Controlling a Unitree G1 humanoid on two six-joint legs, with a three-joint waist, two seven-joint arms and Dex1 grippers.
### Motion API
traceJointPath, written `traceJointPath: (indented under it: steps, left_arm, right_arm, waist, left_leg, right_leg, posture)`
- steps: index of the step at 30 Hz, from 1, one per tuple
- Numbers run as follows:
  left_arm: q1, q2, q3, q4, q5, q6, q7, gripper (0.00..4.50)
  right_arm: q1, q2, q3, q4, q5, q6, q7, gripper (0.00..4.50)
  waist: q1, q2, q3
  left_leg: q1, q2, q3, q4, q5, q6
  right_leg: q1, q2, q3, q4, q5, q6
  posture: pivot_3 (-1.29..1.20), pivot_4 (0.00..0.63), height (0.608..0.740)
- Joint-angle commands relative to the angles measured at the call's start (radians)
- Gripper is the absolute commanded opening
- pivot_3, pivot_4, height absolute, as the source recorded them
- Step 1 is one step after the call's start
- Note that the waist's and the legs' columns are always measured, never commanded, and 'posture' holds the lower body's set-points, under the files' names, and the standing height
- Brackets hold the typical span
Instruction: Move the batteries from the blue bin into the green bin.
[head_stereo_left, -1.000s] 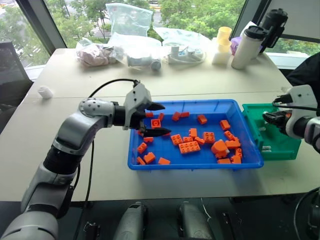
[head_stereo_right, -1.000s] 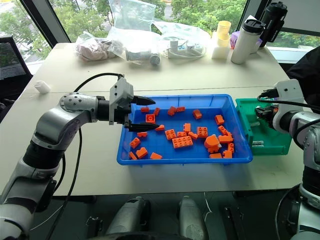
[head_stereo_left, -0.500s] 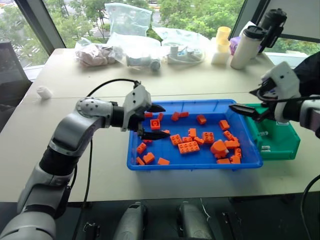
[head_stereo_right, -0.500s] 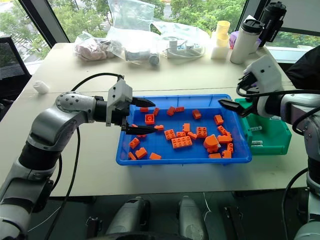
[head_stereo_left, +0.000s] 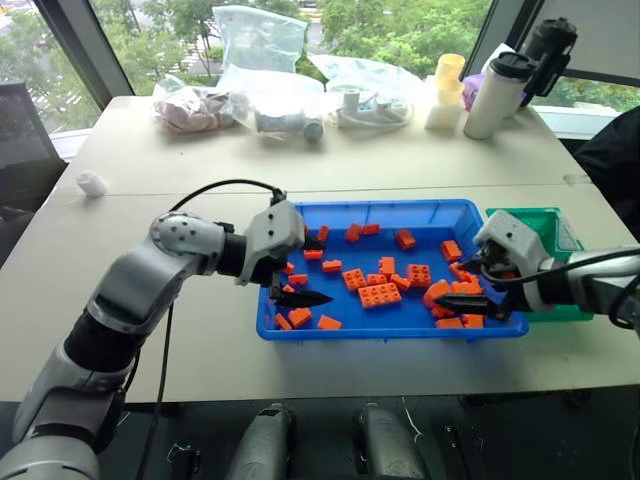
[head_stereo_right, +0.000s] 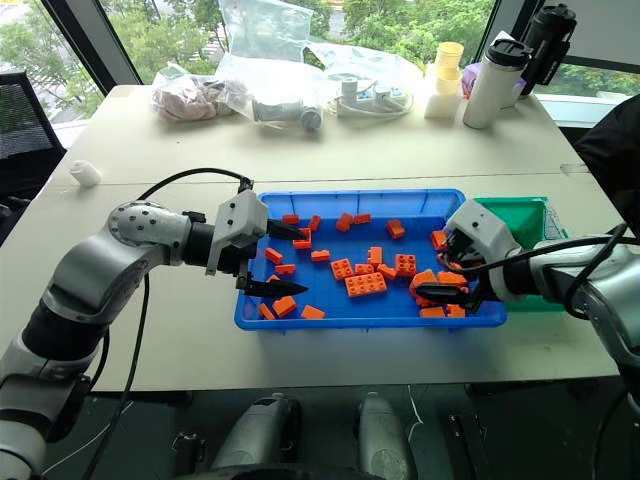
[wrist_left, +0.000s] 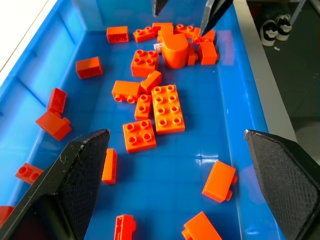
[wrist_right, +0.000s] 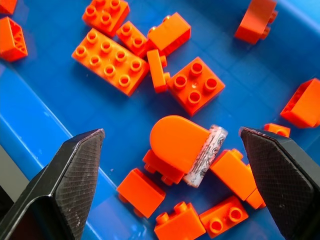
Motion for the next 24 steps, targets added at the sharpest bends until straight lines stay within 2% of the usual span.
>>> traceJointPath:
  steps: [1,6,15,18,22,23,24]
  left_arm:
    - [-0.012,-0.011,-0.012,-0.027,0.008,-0.014,0.006,4.5]
    - [-0.024,-0.018,-0.027,-0.015,0.022,-0.024,0.006,4.5]
    - [-0.026,-0.024,-0.025,-0.009,0.031,-0.026,0.011,4.5]
    - [-0.024,-0.023,-0.023,-0.013,0.031,-0.022,0.014,4.5]
    - [-0.022,-0.02,-0.021,-0.015,0.031,-0.02,0.017,4.5]
    - [-0.021,-0.019,-0.02,-0.015,0.03,-0.02,0.017,4.5]
    - [-0.021,-0.019,-0.02,-0.016,0.03,-0.02,0.018,4.5]
  right_arm:
    - [-0.002,0.014,-0.003,-0.014,-0.003,-0.004,-0.033,4.47]
    - [-0.012,0.07,0.007,0.01,-0.009,0.017,-0.094,4.47]
    - [-0.004,0.093,0.055,0.012,-0.023,0.009,-0.129,4.47]
    - [-0.002,0.091,0.057,0.004,-0.013,0.013,-0.12,3.64]
    - [0.002,0.087,0.055,-0.006,-0.008,0.014,-0.115,1.57]
    - [0.001,0.086,0.054,-0.008,-0.01,0.014,-0.116,1.26]
    - [-0.001,0.086,0.052,-0.009,-0.011,0.012,-0.117,1.26]
  waist:
    - [-0.001,0.0,0.0]
    - [-0.001,0.0,0.0]
    - [-0.001,0.0,0.0]
    - [-0.001,0.0,0.0]
    - [-0.001,0.0,0.0]
    - [-0.001,0.0,0.0]
    - [-0.001,0.0,0.0]
  left_leg:
    - [0.0,0.0,0.0,0.0,0.0,0.0]
    - [0.0,0.0,0.0,0.0,0.0,0.0]
    - [0.0,0.0,0.0,0.0,0.0,0.0]
    - [0.0,0.0,0.0,0.0,0.0,0.0]
    - [0.0,0.0,0.0,0.0,0.0,0.0]
    - [0.0,0.0,0.0,0.0,0.0,0.0]
    - [0.0,0.0,0.0,0.0,0.0,0.0]
  right_leg:
    - [0.0,0.0,0.0,0.0,0.0,0.0]
    - [0.0,0.0,0.0,0.0,0.0,0.0]
    - [0.0,0.0,0.0,0.0,0.0,0.0]
    - [0.0,0.0,0.0,0.0,0.0,0.0]
    - [0.0,0.0,0.0,0.0,0.0,0.0]
    - [0.0,0.0,0.0,0.0,0.0,0.0]
    - [0.0,0.0,0.0,0.0,0.0,0.0]
  posture:
    - [0.0,0.15,0.74]
    - [0.0,0.15,0.74]
    - [0.0,0.15,0.74]
    - [0.0,0.15,0.74]
    - [0.0,0.15,0.74]
    - [0.0,0.15,0.74]
    - [0.0,0.15,0.74]
